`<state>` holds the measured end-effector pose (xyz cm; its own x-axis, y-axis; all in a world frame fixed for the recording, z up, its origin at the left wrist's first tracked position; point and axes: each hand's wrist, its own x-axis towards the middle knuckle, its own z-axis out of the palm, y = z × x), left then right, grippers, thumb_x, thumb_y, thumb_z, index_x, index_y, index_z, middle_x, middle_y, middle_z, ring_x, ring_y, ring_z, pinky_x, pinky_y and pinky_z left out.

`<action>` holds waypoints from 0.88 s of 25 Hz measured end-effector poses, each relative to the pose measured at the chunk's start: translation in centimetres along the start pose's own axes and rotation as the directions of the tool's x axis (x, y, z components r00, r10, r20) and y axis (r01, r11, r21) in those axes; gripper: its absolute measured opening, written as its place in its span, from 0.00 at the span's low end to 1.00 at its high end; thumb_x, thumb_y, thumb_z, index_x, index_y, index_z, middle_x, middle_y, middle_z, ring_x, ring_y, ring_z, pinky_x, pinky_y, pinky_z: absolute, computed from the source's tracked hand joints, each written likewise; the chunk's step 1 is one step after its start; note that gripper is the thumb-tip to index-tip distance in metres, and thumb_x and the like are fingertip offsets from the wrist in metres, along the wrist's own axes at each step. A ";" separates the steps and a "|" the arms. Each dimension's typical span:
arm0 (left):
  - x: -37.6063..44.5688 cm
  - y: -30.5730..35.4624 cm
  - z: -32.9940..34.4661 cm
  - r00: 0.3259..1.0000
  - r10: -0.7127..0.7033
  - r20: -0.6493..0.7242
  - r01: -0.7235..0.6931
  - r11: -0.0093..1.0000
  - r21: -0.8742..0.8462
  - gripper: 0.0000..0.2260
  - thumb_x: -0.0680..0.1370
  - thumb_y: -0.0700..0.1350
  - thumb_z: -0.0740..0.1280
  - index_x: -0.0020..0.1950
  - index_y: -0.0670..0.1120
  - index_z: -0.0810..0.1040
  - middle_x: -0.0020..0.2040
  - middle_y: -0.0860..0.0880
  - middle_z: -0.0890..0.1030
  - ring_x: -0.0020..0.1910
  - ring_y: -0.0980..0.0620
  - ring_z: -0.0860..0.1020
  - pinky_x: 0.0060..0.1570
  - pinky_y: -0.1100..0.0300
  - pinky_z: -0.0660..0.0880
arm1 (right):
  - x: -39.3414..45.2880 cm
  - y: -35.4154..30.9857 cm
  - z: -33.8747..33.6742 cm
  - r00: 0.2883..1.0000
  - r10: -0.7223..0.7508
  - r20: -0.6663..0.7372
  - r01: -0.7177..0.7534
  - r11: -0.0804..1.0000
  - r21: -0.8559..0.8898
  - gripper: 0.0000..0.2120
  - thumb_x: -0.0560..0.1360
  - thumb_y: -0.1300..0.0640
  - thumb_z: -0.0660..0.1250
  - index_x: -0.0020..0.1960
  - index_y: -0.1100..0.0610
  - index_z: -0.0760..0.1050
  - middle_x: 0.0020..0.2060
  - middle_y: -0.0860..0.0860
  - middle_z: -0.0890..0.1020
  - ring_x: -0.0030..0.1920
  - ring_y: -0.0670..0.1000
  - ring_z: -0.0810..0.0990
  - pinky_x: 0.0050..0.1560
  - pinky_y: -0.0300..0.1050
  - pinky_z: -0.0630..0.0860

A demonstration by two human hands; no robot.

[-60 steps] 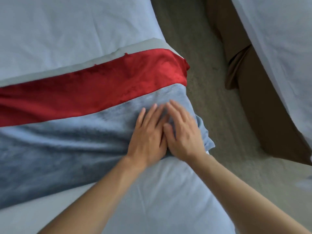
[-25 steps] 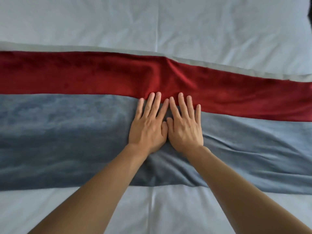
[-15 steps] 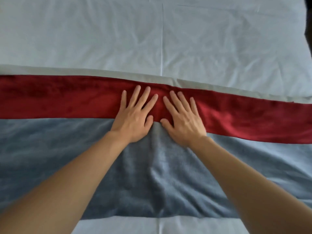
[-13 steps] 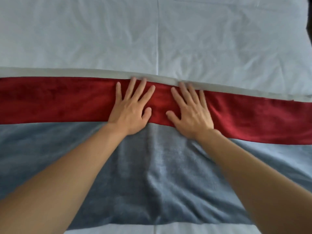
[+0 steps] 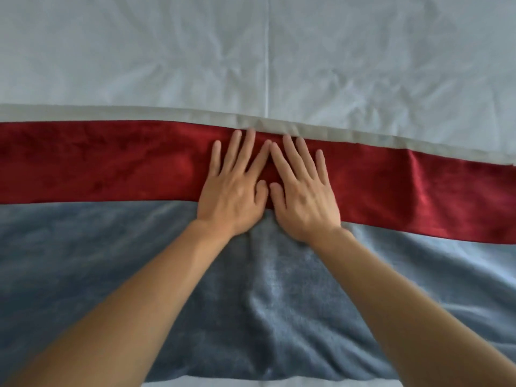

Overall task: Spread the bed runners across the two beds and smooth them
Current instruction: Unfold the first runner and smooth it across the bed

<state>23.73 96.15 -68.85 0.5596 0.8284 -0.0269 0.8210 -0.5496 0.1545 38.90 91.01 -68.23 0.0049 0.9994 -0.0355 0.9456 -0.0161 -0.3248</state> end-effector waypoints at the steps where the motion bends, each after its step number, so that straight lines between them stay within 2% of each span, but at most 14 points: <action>1: -0.5 -1.5 0.1 0.999 -0.038 0.000 0.038 0.999 0.019 0.30 0.79 0.52 0.52 0.81 0.48 0.55 0.82 0.43 0.51 0.81 0.43 0.47 0.77 0.39 0.45 | -0.1 0.9 0.1 0.999 0.043 -0.002 -0.043 0.999 -0.033 0.31 0.80 0.45 0.55 0.81 0.51 0.55 0.81 0.53 0.54 0.81 0.53 0.48 0.80 0.59 0.46; 4: -1.8 -7.4 -0.3 0.986 -0.163 -0.019 0.164 0.984 0.074 0.31 0.79 0.55 0.53 0.81 0.50 0.55 0.82 0.43 0.52 0.81 0.42 0.48 0.75 0.34 0.45 | -0.4 6.7 -1.4 0.955 0.289 -0.070 -0.296 0.945 -0.137 0.34 0.78 0.37 0.53 0.81 0.49 0.56 0.81 0.54 0.56 0.81 0.56 0.51 0.79 0.59 0.48; 6: -2.9 -11.2 -1.2 0.971 -0.240 0.005 0.239 0.966 0.095 0.30 0.80 0.56 0.52 0.82 0.49 0.53 0.82 0.42 0.50 0.81 0.42 0.46 0.75 0.33 0.45 | -1.1 10.4 -3.3 0.901 0.431 -0.051 -0.434 0.887 -0.158 0.36 0.77 0.34 0.49 0.81 0.49 0.53 0.81 0.54 0.54 0.81 0.57 0.49 0.79 0.61 0.48; 9: -3.7 -12.5 -2.3 0.954 -0.300 -0.011 0.300 0.951 0.069 0.30 0.80 0.55 0.51 0.82 0.47 0.52 0.82 0.41 0.49 0.80 0.40 0.46 0.75 0.33 0.46 | -1.3 9.5 -4.4 0.862 0.504 -0.052 -0.506 0.856 -0.108 0.37 0.76 0.36 0.49 0.81 0.51 0.52 0.81 0.55 0.52 0.81 0.57 0.47 0.78 0.65 0.46; 10: -3.8 -11.5 -2.5 0.958 -0.283 -0.040 0.284 0.958 0.048 0.31 0.80 0.55 0.52 0.82 0.47 0.53 0.81 0.41 0.50 0.80 0.40 0.47 0.75 0.33 0.46 | -1.0 7.2 -4.0 0.886 0.458 -0.074 -0.463 0.882 -0.090 0.36 0.77 0.38 0.50 0.81 0.52 0.52 0.81 0.55 0.52 0.81 0.57 0.47 0.78 0.66 0.46; 13: -4.8 -7.9 -2.4 0.981 -0.175 -0.083 0.176 0.984 -0.002 0.31 0.78 0.53 0.54 0.81 0.47 0.55 0.81 0.42 0.52 0.80 0.41 0.49 0.76 0.36 0.46 | 0.2 -3.8 -1.1 0.982 0.168 -0.086 -0.171 0.985 -0.026 0.34 0.77 0.44 0.55 0.81 0.51 0.55 0.81 0.54 0.54 0.81 0.56 0.49 0.79 0.62 0.45; 16: -6.9 -7.7 -1.5 0.990 -0.140 0.002 0.139 0.986 0.097 0.32 0.80 0.55 0.55 0.82 0.49 0.50 0.82 0.42 0.48 0.80 0.40 0.44 0.76 0.35 0.46 | 0.2 -12.3 2.3 0.999 -0.038 0.039 0.037 0.999 0.036 0.31 0.80 0.47 0.51 0.82 0.50 0.54 0.81 0.52 0.53 0.81 0.55 0.46 0.79 0.62 0.44; 17: -7.6 -8.6 -1.1 0.990 -0.139 0.026 0.135 0.982 0.132 0.31 0.81 0.56 0.54 0.82 0.50 0.49 0.82 0.43 0.47 0.80 0.40 0.44 0.75 0.35 0.45 | 0.2 -13.3 3.3 0.995 -0.061 0.079 0.058 0.998 0.035 0.30 0.80 0.46 0.50 0.81 0.49 0.54 0.81 0.52 0.54 0.81 0.54 0.46 0.79 0.62 0.45; 19: -8.5 -10.5 -0.9 0.988 -0.153 0.021 0.150 0.984 0.099 0.31 0.79 0.56 0.53 0.82 0.52 0.53 0.82 0.44 0.49 0.80 0.41 0.46 0.75 0.35 0.44 | 0.4 -12.5 4.2 0.992 -0.079 0.102 0.081 0.997 -0.010 0.31 0.80 0.41 0.50 0.81 0.49 0.55 0.81 0.51 0.55 0.81 0.54 0.47 0.79 0.61 0.46; 22: -9.4 -14.0 -1.5 0.962 -0.270 -0.027 0.272 0.961 0.052 0.30 0.78 0.55 0.53 0.81 0.52 0.56 0.82 0.44 0.53 0.80 0.41 0.49 0.76 0.35 0.45 | 1.0 -8.9 4.1 0.999 -0.012 0.045 0.018 0.990 -0.142 0.34 0.78 0.37 0.53 0.81 0.49 0.57 0.81 0.51 0.56 0.81 0.54 0.50 0.80 0.59 0.47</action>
<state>6.81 96.21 -69.28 0.3134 0.9487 -0.0411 0.9468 -0.3089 0.0904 29.12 92.01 -69.23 -0.0208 0.9970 -0.0742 0.9822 0.0065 -0.1877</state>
